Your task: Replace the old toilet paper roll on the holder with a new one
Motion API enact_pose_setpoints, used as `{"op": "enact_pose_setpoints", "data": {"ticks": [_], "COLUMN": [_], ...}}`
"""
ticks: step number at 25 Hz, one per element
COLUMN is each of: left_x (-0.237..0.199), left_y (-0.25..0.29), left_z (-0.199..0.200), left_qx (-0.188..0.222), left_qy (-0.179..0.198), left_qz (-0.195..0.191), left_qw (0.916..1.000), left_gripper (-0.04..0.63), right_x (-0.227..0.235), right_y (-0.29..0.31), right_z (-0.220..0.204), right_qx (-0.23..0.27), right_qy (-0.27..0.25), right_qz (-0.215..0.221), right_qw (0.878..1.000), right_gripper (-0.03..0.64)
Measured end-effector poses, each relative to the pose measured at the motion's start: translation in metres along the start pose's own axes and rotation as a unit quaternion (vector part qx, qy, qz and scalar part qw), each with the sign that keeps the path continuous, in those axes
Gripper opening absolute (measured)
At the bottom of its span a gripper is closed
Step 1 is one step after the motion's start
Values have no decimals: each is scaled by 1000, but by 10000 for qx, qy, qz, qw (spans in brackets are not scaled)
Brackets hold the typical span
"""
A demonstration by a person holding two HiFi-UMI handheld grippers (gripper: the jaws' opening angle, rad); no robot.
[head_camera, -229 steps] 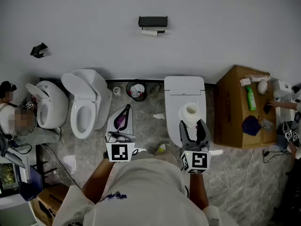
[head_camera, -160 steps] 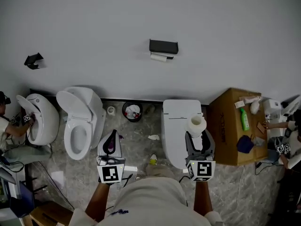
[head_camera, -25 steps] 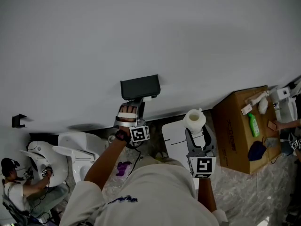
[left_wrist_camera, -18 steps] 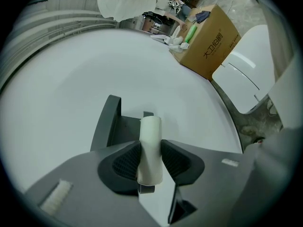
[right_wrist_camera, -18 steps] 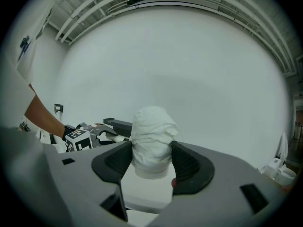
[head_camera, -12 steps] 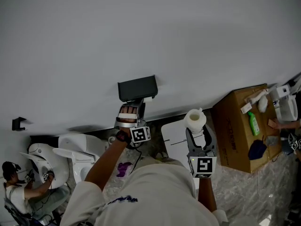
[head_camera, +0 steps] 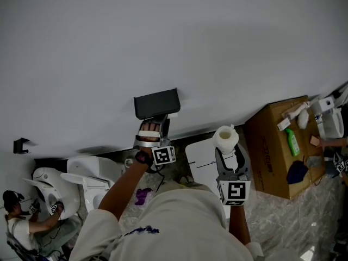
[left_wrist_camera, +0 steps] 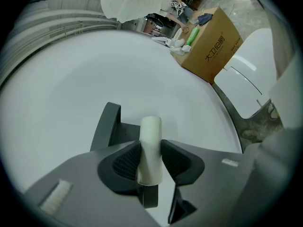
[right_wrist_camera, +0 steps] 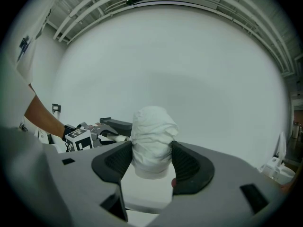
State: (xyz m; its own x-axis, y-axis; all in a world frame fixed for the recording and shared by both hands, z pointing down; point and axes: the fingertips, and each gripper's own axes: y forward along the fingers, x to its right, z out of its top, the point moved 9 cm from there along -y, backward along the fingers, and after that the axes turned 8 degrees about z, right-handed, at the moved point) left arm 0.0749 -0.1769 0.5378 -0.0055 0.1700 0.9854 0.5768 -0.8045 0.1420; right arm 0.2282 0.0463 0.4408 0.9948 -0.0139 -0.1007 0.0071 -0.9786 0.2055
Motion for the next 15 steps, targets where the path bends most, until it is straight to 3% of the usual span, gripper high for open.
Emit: {"op": "enact_pose_setpoints", "data": {"ticks": [15], "left_x": [1], "left_y": [16], "left_z": [25], "left_qx": [263], "left_qy": [-59], "left_qz": [-72], "left_qw": [9996], "left_gripper": [146], "right_x": [13], "right_y": [-1], "right_z": [-4], "right_qx": [-74], "right_qy": [55], "right_qz": [-167], "right_qw": [9998], "right_gripper": [265]}}
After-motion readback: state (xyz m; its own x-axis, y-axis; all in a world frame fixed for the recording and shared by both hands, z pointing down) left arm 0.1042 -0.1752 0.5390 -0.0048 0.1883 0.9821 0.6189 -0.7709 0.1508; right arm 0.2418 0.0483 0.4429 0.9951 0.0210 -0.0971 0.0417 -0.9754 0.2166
